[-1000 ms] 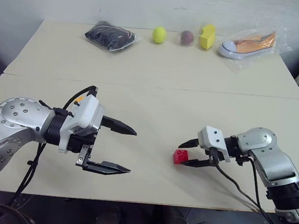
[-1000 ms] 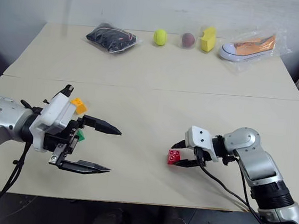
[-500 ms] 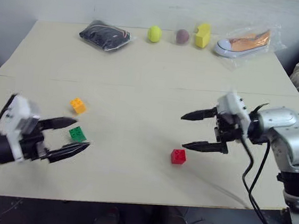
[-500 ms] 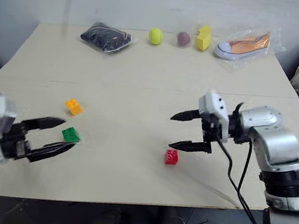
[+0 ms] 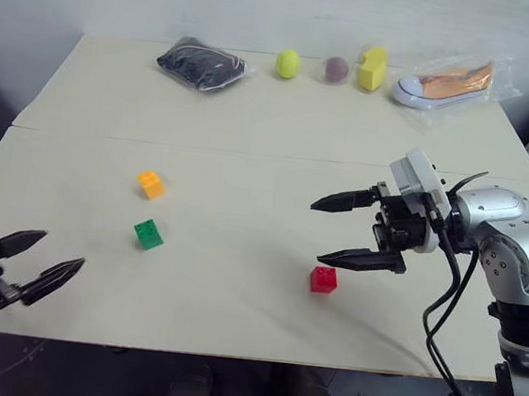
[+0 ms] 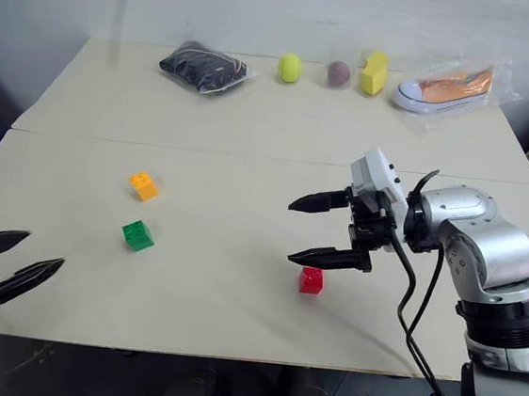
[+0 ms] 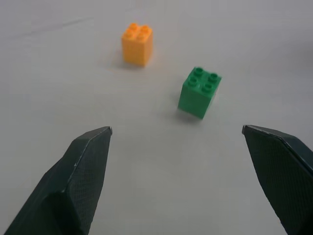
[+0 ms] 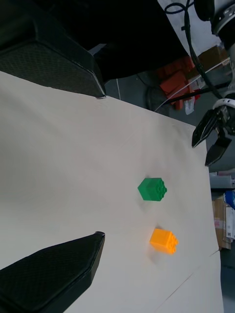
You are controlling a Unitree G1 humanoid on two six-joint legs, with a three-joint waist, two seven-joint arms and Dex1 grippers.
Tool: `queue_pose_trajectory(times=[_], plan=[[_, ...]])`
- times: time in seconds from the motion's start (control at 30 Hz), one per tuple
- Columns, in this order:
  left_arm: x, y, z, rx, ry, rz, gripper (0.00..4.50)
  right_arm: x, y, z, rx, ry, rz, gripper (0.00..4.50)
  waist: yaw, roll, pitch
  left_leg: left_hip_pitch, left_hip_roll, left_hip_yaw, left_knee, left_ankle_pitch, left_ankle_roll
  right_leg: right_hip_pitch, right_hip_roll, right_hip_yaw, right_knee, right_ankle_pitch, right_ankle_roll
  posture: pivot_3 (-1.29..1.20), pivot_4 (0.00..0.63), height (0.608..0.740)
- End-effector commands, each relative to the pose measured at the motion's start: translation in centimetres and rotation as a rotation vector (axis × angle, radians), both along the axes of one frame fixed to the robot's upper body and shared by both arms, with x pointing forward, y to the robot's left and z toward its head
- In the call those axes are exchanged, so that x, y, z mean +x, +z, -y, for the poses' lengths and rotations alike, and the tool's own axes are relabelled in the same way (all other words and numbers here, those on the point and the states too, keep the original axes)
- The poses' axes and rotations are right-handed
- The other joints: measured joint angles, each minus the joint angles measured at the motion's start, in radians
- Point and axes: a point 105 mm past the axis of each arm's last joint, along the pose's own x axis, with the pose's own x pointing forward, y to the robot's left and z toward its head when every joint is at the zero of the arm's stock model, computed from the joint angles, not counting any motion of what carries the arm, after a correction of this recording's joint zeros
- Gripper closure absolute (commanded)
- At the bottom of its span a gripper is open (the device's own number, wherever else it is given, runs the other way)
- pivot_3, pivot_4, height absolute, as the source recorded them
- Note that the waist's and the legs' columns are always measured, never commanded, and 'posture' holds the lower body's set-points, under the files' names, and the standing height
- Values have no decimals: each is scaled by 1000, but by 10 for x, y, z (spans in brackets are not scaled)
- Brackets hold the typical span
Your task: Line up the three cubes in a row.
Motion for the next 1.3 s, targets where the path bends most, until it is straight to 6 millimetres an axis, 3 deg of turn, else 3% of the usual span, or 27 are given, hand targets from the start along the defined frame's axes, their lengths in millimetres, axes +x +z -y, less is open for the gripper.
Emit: queue_pose_trajectory(times=[0.03, 0.2, 0.4, 0.5, 0.77, 0.8, 1.07, 1.3], plan=[[24, -7, 12, 62, -102, -29, 0, -8, 2, 2, -4, 7, 25, 40, -1, 0, 0, 0, 0, 0, 0, 0, 0, 0, 0, 0, 0, 0, 0, 0, 150, 740], [56, -21, 19, 95, -172, -79, 0, -15, 2, 3, 11, -14, 20, 40, -9, 0, 0, 0, 1, 3, 0, 1, 0, -1, 3, 1, 0, 0, 0, 0, 150, 740], [70, -39, 27, 173, -265, -105, 0, -20, 1, 3, 12, -44, 48, 40, -19, 0, 0, 0, 1, 4, 0, 1, 0, -1, 3, 1, 0, 0, 0, 0, 150, 740], [77, -38, 31, 186, -281, -74, 609, -21, -1, 3, 15, -55, 46, 0, -21, 0, 0, 0, 1, 4, 0, 1, 0, -1, 3, 1, 0, 0, 0, 0, 150, 740], [72, -42, 40, 199, -363, -79, 2996, -23, -4, 5, -2, -60, 46, 0, -20, 0, 0, 1, 1, 4, 0, 1, 0, -1, 3, 2, 0, 0, 0, 0, 150, 740], [70, -41, 45, 196, -392, -76, 2984, -23, -5, 7, -14, -58, 43, 0, -20, 0, 0, 1, 1, 5, 0, 1, 0, -1, 3, 2, 0, 0, 0, 0, 150, 740], [63, -31, 115, 251, -741, -38, 2983, -23, -29, 34, -172, -97, 49, 0, 5, 0, 0, 0, 1, 5, 1, 1, 1, 0, 3, 2, 0, 0, 1, 0, 150, 740], [77, -32, 192, 260, -938, 16, 2983, -33, -41, 47, -194, -174, 18, 0, 20, -1, 0, 1, -3, 6, 2, 3, 4, 0, 3, 3, 1, 2, 3, 0, 150, 740]])
